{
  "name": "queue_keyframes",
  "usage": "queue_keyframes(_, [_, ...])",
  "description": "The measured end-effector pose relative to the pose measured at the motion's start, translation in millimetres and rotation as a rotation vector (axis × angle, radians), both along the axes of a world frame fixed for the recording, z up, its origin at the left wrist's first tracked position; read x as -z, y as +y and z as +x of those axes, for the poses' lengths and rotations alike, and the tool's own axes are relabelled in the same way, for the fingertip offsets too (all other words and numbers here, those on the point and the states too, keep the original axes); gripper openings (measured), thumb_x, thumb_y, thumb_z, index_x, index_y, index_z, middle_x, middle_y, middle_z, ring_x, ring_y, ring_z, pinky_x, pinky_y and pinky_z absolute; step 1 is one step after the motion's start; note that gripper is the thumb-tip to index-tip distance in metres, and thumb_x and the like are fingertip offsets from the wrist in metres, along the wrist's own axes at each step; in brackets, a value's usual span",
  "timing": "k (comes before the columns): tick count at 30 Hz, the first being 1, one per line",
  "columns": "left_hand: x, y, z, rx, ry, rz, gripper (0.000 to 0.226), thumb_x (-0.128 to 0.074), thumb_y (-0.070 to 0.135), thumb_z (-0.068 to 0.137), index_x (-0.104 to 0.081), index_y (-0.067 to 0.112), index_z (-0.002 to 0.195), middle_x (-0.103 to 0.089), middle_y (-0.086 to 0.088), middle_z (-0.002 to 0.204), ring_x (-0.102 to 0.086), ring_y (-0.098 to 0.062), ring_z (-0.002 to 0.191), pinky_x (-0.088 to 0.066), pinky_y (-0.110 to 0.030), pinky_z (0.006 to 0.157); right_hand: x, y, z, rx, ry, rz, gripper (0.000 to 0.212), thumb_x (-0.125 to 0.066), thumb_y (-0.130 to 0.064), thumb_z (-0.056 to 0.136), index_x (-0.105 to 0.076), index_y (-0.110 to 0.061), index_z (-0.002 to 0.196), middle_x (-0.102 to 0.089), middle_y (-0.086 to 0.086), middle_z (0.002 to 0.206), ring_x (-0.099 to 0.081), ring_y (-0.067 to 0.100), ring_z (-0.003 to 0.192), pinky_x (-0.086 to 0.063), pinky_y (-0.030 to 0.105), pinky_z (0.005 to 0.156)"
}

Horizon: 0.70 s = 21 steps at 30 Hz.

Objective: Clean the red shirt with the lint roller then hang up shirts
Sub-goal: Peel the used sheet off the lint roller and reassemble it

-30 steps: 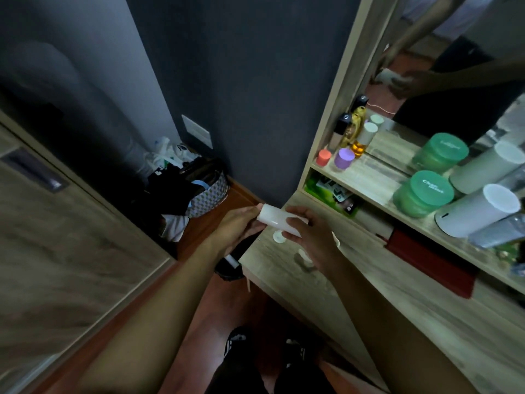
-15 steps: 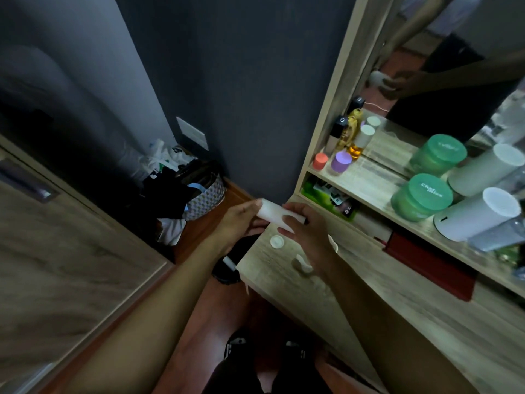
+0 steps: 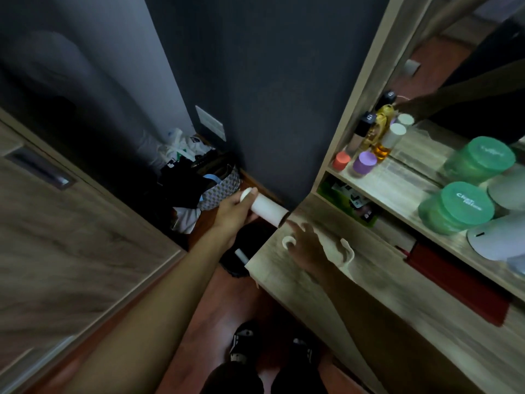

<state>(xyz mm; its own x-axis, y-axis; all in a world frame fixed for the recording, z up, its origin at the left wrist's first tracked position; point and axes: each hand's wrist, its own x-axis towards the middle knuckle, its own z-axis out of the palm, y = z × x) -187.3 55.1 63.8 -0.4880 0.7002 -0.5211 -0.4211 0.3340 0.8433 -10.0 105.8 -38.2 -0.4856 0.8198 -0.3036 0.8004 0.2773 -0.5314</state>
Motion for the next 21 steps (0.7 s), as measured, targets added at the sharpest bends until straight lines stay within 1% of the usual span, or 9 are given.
queue_keyframes(3, [5,-12,-4,-0.015,0.015,-0.029,0.023,-0.062,0.028,0.092,-0.068,0.007,0.1,-0.069,-0.01,0.1,-0.066,-0.017,0.095,-0.058,-0.024,0.076,25,-12,0,-0.197,-0.175,0.166,0.052,-0.048,-0.013,0.093,-0.042,-0.031,0.142,-0.016,0.011,0.158,-0.041,0.032,0.124,-0.051,0.039,0.092])
queue_keyframes(7, [11,-23,-7,-0.024,0.0,-0.094,0.033,-0.062,0.029,0.092,-0.065,0.0,0.107,-0.067,-0.019,0.111,-0.065,-0.025,0.107,-0.057,-0.032,0.085,36,-13,3,-0.319,-0.207,0.318,0.042,-0.05,-0.009,0.092,-0.052,-0.019,0.132,-0.045,0.01,0.137,-0.047,0.026,0.117,-0.052,0.031,0.087])
queue_keyframes(9, [11,-26,-4,-0.019,-0.014,-0.109,0.033,-0.062,0.029,0.092,-0.065,0.0,0.107,-0.067,-0.019,0.112,-0.065,-0.025,0.107,-0.057,-0.032,0.086,30,-10,3,-0.243,-0.139,0.276,0.037,-0.052,-0.014,0.092,-0.054,-0.018,0.129,-0.053,0.01,0.123,-0.052,0.025,0.112,-0.05,0.03,0.087])
queue_keyframes(13, [8,-21,2,-0.021,-0.009,-0.137,0.034,-0.059,0.031,0.094,-0.062,0.002,0.112,-0.065,-0.017,0.115,-0.065,-0.021,0.103,-0.058,-0.022,0.071,0,-2,-2,0.246,0.214,-0.01,0.039,-0.062,-0.026,0.088,-0.061,-0.018,0.126,-0.061,0.007,0.112,-0.06,0.022,0.102,-0.048,0.029,0.086])
queue_keyframes(16, [0,-7,17,-0.032,0.05,-0.194,0.028,-0.052,0.031,0.097,-0.057,0.007,0.111,-0.062,-0.011,0.102,-0.061,-0.016,0.081,-0.052,-0.012,0.048,-35,3,-2,0.641,0.714,-0.413,0.013,-0.066,-0.015,0.087,-0.067,-0.018,0.1,-0.065,0.002,0.103,-0.065,0.023,0.101,-0.052,0.028,0.077])
queue_keyframes(17, [-3,-2,23,-0.039,0.046,-0.202,0.031,-0.051,0.031,0.098,-0.056,0.004,0.114,-0.06,-0.012,0.101,-0.059,-0.016,0.078,-0.051,-0.013,0.046,-49,3,-2,0.73,0.875,-0.521,0.009,-0.064,-0.01,0.088,-0.066,-0.018,0.092,-0.065,0.004,0.1,-0.065,0.025,0.099,-0.054,0.032,0.077])
queue_keyframes(19, [-6,9,36,-0.012,0.014,-0.203,0.041,-0.049,0.032,0.099,-0.054,-0.003,0.121,-0.06,-0.02,0.113,-0.063,-0.024,0.088,-0.056,-0.02,0.058,-72,0,1,0.806,0.995,-0.5,0.012,-0.062,-0.007,0.087,-0.064,-0.018,0.083,-0.067,0.006,0.093,-0.066,0.023,0.093,-0.057,0.038,0.08])
queue_keyframes(20, [-9,12,42,-0.003,-0.006,-0.191,0.046,-0.047,0.032,0.099,-0.052,-0.005,0.126,-0.059,-0.026,0.119,-0.064,-0.027,0.088,-0.057,-0.023,0.062,-81,-2,3,0.839,1.012,-0.418,0.011,-0.063,-0.006,0.086,-0.066,-0.016,0.08,-0.068,0.006,0.088,-0.067,0.021,0.089,-0.058,0.039,0.08])
queue_keyframes(21, [-11,14,47,0.002,-0.025,-0.167,0.049,-0.046,0.033,0.1,-0.051,-0.007,0.129,-0.057,-0.031,0.123,-0.064,-0.025,0.078,-0.059,-0.026,0.061,-87,-4,5,0.859,1.026,-0.313,0.008,-0.064,-0.006,0.085,-0.067,-0.012,0.08,-0.069,0.007,0.084,-0.068,0.021,0.084,-0.059,0.039,0.078])
